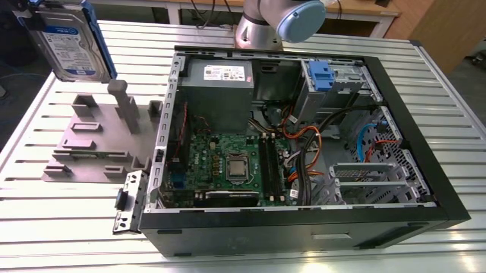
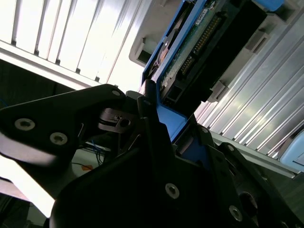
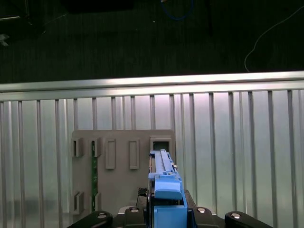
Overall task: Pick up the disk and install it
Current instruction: 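Pick up the disk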
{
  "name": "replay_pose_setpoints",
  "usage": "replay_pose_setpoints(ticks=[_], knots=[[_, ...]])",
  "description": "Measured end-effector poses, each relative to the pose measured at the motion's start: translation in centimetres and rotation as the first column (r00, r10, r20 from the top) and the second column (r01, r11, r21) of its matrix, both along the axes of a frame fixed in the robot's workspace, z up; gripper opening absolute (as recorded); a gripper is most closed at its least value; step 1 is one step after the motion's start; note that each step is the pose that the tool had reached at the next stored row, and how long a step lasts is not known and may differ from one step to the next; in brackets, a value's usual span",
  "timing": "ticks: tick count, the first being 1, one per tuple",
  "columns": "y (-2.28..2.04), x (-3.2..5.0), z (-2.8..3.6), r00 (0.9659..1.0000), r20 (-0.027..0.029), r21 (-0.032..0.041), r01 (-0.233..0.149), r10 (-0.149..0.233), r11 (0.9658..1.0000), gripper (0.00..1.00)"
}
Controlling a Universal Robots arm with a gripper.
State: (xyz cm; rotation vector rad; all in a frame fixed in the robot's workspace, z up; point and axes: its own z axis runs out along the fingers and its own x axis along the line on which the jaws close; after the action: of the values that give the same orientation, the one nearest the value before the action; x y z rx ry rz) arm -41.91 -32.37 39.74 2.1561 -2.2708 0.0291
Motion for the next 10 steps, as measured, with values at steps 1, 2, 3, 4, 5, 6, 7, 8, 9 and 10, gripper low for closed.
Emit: replay_pose_setpoints(ticks=[1,2,3,4,5,6,7,8,9,10], knots=[[0.00,0.00,0.02,1.0000,0.0000,0.0000,0.000,0.000,1.0000,0.36],[0.00,0.00,0.05,1.0000,-0.0001,0.0000,0.000,0.000,1.0000,0.36],[0.00,0.00,0.07,1.0000,0.0000,0.0000,0.000,0.000,1.0000,0.36],[0.00,0.00,0.09,1.0000,0.0000,0.0000,0.000,0.000,1.0000,0.36],[0.00,0.00,0.10,1.0000,-0.0001,0.0000,0.000,0.000,1.0000,0.36],[0.00,0.00,0.14,1.0000,-0.0002,-0.0001,0.000,0.000,1.0000,0.36],[0.00,0.00,0.18,1.0000,-0.0002,-0.0001,0.000,0.000,1.0000,0.36],[0.00,0.00,0.21,1.0000,-0.0001,0.0000,0.000,0.000,1.0000,0.36],[0.00,0.00,0.25,1.0000,0.0000,0.0000,0.000,0.000,1.0000,0.36],[0.00,0.00,0.30,1.0000,-0.0001,0.0000,0.000,0.000,1.0000,0.36]])
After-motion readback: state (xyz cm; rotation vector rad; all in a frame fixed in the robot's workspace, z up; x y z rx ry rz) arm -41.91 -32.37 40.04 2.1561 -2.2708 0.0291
